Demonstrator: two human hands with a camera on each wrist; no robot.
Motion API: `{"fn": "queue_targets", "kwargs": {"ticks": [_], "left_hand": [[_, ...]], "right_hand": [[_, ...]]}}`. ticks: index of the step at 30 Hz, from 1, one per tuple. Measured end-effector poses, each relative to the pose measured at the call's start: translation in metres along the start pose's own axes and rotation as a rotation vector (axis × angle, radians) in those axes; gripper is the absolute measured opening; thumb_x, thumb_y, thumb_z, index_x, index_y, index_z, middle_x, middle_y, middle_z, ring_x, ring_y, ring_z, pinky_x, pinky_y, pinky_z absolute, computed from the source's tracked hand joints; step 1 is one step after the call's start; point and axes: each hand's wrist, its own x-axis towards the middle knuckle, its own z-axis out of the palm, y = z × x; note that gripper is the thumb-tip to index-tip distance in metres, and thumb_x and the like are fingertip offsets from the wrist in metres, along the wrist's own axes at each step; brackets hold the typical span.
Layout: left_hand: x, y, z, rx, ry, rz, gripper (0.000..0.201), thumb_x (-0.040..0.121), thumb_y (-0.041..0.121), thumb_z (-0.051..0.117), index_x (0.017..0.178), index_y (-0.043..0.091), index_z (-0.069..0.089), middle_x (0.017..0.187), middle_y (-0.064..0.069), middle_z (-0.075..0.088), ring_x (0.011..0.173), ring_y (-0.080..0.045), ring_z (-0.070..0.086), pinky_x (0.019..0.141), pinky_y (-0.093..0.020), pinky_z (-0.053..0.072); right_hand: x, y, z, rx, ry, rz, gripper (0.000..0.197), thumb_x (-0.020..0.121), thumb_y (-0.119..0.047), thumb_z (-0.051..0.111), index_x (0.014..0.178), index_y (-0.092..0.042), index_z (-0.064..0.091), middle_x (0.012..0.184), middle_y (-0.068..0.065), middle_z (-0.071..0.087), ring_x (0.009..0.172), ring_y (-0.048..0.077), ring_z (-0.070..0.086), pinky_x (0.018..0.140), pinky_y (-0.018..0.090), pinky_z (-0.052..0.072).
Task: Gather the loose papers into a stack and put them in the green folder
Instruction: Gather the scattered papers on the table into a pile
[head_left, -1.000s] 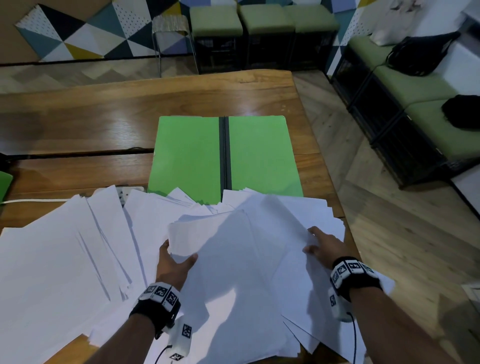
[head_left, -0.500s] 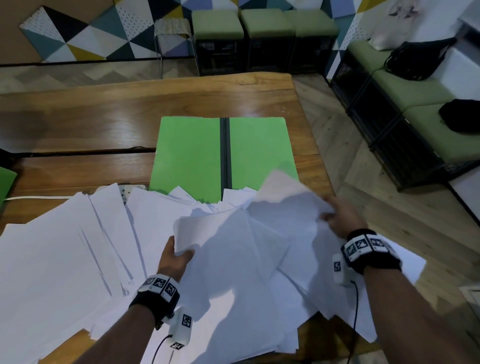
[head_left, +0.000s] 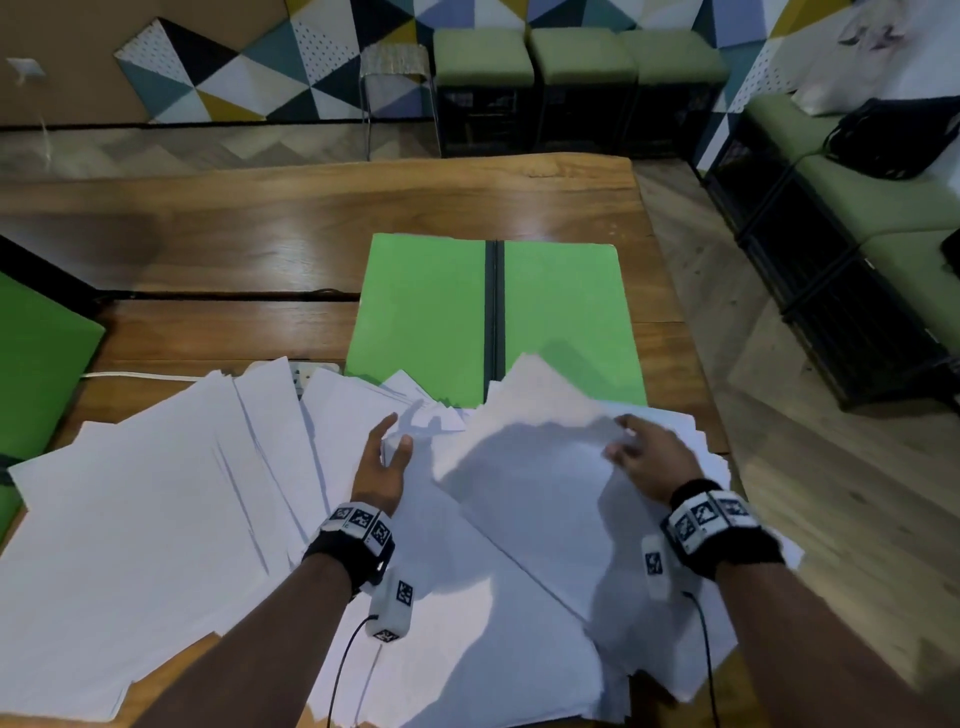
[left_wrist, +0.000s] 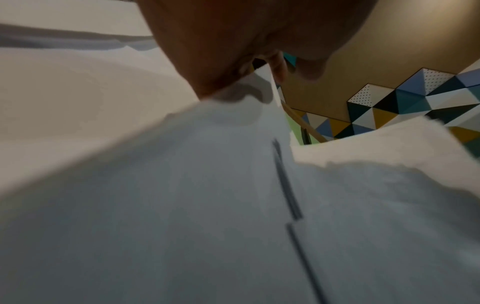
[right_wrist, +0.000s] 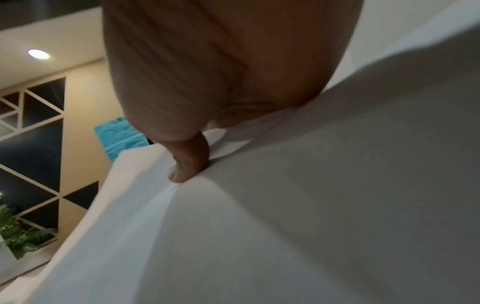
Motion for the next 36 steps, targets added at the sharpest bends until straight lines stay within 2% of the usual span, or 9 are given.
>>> {"fn": "queue_targets", "kwargs": {"ticks": [2, 6, 9, 14, 20, 23, 28, 32, 36], "left_hand": [[-0.001, -0.001, 0.002, -0.015, 0.01, 0.008, 0.036, 0.097, 0.028, 0.051, 0.131, 0.017, 0.05, 0.131, -0.007, 0.053, 0.118, -0.017, 0.047, 0.099, -0.03, 0.036], [-0.002, -0.013, 0.002, -0.042, 0.007, 0.008, 0.022, 0.093, 0.017, 0.059, 0.114, 0.012, 0.055, 0.114, -0.005, 0.06, 0.107, -0.022, 0.056, 0.096, -0.034, 0.043], [0.0, -0.02, 0.001, -0.047, 0.017, -0.051, 0.02, 0.082, 0.029, 0.061, 0.1, 0.021, 0.056, 0.094, -0.003, 0.063, 0.093, -0.028, 0.061, 0.082, -0.032, 0.047], [0.008, -0.028, -0.001, -0.066, 0.058, -0.093, 0.013, 0.076, 0.038, 0.057, 0.085, 0.029, 0.059, 0.096, -0.009, 0.068, 0.096, -0.033, 0.064, 0.09, -0.047, 0.051], [0.008, -0.031, 0.005, -0.088, 0.088, -0.013, 0.013, 0.096, 0.02, 0.053, 0.105, 0.014, 0.059, 0.109, -0.005, 0.062, 0.107, -0.023, 0.056, 0.096, -0.031, 0.038], [0.005, -0.028, 0.008, -0.079, 0.105, -0.026, 0.02, 0.098, 0.024, 0.049, 0.112, 0.013, 0.057, 0.115, -0.002, 0.058, 0.109, -0.019, 0.052, 0.096, -0.028, 0.034], [0.009, -0.025, 0.01, -0.13, 0.121, -0.036, 0.023, 0.093, 0.021, 0.059, 0.112, 0.008, 0.056, 0.115, -0.005, 0.058, 0.109, -0.017, 0.051, 0.097, -0.029, 0.036], [0.012, -0.033, 0.013, -0.117, 0.135, -0.04, 0.031, 0.088, 0.02, 0.062, 0.117, 0.012, 0.055, 0.123, -0.011, 0.06, 0.117, -0.027, 0.054, 0.099, -0.034, 0.04], [0.018, -0.026, 0.011, -0.106, 0.071, -0.091, 0.066, 0.089, 0.024, 0.065, 0.143, 0.033, 0.029, 0.124, -0.007, 0.051, 0.12, -0.017, 0.044, 0.104, -0.038, 0.036]], "right_hand": [[-0.001, -0.004, 0.031, 0.007, -0.097, 0.008, 0.04, 0.083, -0.037, 0.065, 0.121, -0.03, 0.056, 0.121, 0.003, 0.066, 0.111, 0.027, 0.061, 0.089, 0.037, 0.047], [-0.002, -0.015, 0.074, 0.074, -0.174, 0.015, 0.021, 0.085, -0.038, 0.058, 0.104, -0.031, 0.059, 0.106, 0.003, 0.069, 0.1, 0.027, 0.062, 0.079, 0.035, 0.046], [-0.005, -0.024, 0.088, 0.099, -0.177, 0.019, 0.008, 0.089, -0.034, 0.051, 0.088, -0.028, 0.056, 0.09, 0.004, 0.066, 0.09, 0.028, 0.059, 0.07, 0.033, 0.042], [0.0, -0.017, 0.09, 0.133, -0.123, 0.118, 0.029, 0.09, -0.033, 0.048, 0.064, -0.021, 0.045, 0.077, 0.006, 0.057, 0.08, 0.028, 0.055, 0.068, 0.034, 0.042], [0.01, -0.009, 0.08, 0.23, 0.007, 0.271, 0.033, 0.096, -0.03, 0.043, 0.075, -0.007, 0.051, 0.098, 0.023, 0.063, 0.1, 0.038, 0.057, 0.077, 0.036, 0.039], [0.006, -0.02, 0.08, 0.301, 0.033, 0.271, 0.034, 0.099, -0.029, 0.043, 0.082, -0.002, 0.056, 0.107, 0.027, 0.062, 0.106, 0.039, 0.056, 0.082, 0.035, 0.038], [-0.016, -0.035, 0.106, 0.336, -0.018, 0.229, 0.037, 0.101, -0.031, 0.04, 0.084, -0.002, 0.055, 0.092, 0.016, 0.059, 0.103, 0.034, 0.056, 0.074, 0.031, 0.033], [-0.029, -0.042, 0.12, 0.28, -0.166, 0.228, 0.036, 0.1, -0.028, 0.038, 0.067, -0.014, 0.04, 0.075, 0.003, 0.05, 0.084, 0.025, 0.051, 0.071, 0.029, 0.036], [-0.032, -0.034, 0.116, -0.108, -0.319, 0.108, 0.032, 0.095, -0.038, 0.044, 0.109, -0.01, 0.052, 0.117, 0.008, 0.056, 0.109, 0.026, 0.056, 0.088, 0.034, 0.044]]}}
